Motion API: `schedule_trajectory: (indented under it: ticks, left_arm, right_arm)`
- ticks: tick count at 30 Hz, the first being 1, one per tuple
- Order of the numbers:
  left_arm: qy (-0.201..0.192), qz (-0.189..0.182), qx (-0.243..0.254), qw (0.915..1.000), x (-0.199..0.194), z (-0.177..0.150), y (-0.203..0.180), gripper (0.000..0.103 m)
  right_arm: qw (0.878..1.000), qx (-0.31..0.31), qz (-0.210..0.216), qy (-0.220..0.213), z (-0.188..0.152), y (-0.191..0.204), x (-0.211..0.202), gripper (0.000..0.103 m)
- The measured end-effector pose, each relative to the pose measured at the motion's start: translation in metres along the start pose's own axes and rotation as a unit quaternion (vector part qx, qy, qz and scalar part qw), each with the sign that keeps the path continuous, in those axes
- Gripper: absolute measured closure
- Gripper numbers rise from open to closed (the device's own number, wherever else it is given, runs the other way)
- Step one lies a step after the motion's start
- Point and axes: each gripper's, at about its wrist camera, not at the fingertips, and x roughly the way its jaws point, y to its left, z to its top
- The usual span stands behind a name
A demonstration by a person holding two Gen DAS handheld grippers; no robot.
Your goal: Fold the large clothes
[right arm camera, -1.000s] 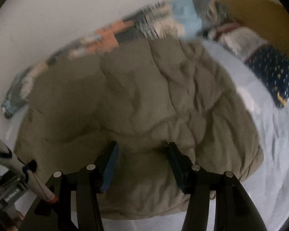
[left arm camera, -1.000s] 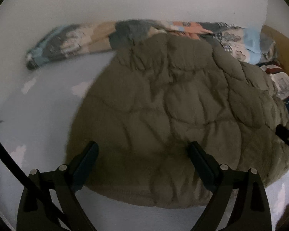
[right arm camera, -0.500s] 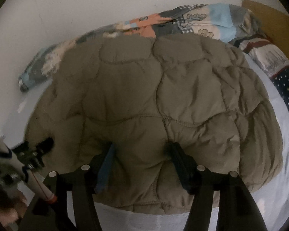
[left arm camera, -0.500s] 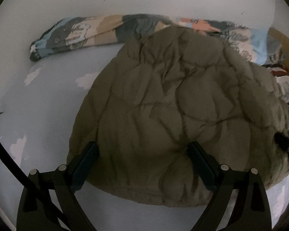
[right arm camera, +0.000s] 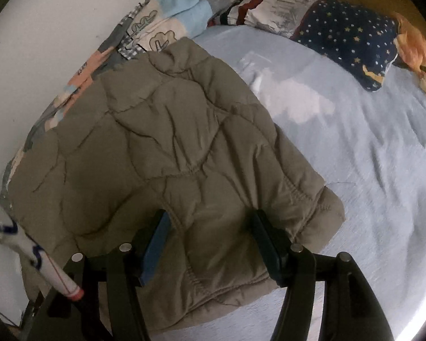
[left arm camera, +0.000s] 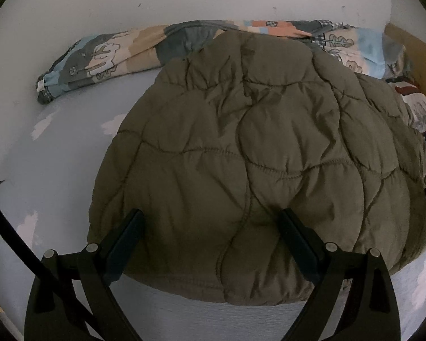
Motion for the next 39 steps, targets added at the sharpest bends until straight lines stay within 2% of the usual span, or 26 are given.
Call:
schedule_trajectory:
  ticks: [2,4,8,11,17,25,31,34,36,39]
  left_arm:
    - [-0.003,0.003,0.002,1.0,-0.001,0.0,-0.001,0.008]
    - [-0.007,0.009,0.008,0.9999,-0.003,0.0,-0.004,0.008]
    - [-0.011,0.018,0.019,0.9996,-0.004,0.0,-0.009,0.008]
    - [-0.009,0.014,0.017,0.9997,-0.003,0.001,-0.008,0.008]
    - [-0.005,0.016,0.02,0.9997,-0.001,0.0,-0.009,0.008]
    - [-0.005,0.016,0.018,0.9997,0.0,-0.001,-0.008,0.008]
    - [-0.005,0.016,0.018,0.9997,0.0,-0.003,-0.007,0.008]
    - [-0.006,0.018,0.02,0.9996,0.0,-0.003,-0.008,0.008]
    - [-0.007,0.018,0.021,0.9996,0.0,-0.003,-0.008,0.008]
    - [-0.007,0.018,0.02,0.9996,0.0,-0.004,-0.008,0.008]
  right_arm:
    - [1.0,-0.014,-0.014,-0.008,-0.001,0.005,-0.006,0.037]
    - [0.999,-0.027,-0.015,-0.034,-0.006,0.018,-0.016,0.037]
    - [0.992,-0.104,0.023,-0.072,-0.023,0.055,-0.032,0.037]
    - [0.985,-0.155,0.047,-0.056,-0.04,0.081,-0.028,0.037]
    - [0.973,-0.226,0.003,-0.052,-0.061,0.106,-0.012,0.034]
    - [0.966,-0.253,-0.024,-0.053,-0.062,0.106,-0.003,0.028]
    - [0.956,-0.278,-0.048,-0.079,-0.068,0.115,-0.014,0.028]
    - [0.95,-0.29,-0.034,-0.109,-0.072,0.123,-0.029,0.028]
    - [0.945,-0.302,-0.009,-0.127,-0.078,0.13,-0.038,0.027]
    - [0.935,-0.329,0.017,-0.132,-0.089,0.142,-0.043,0.027]
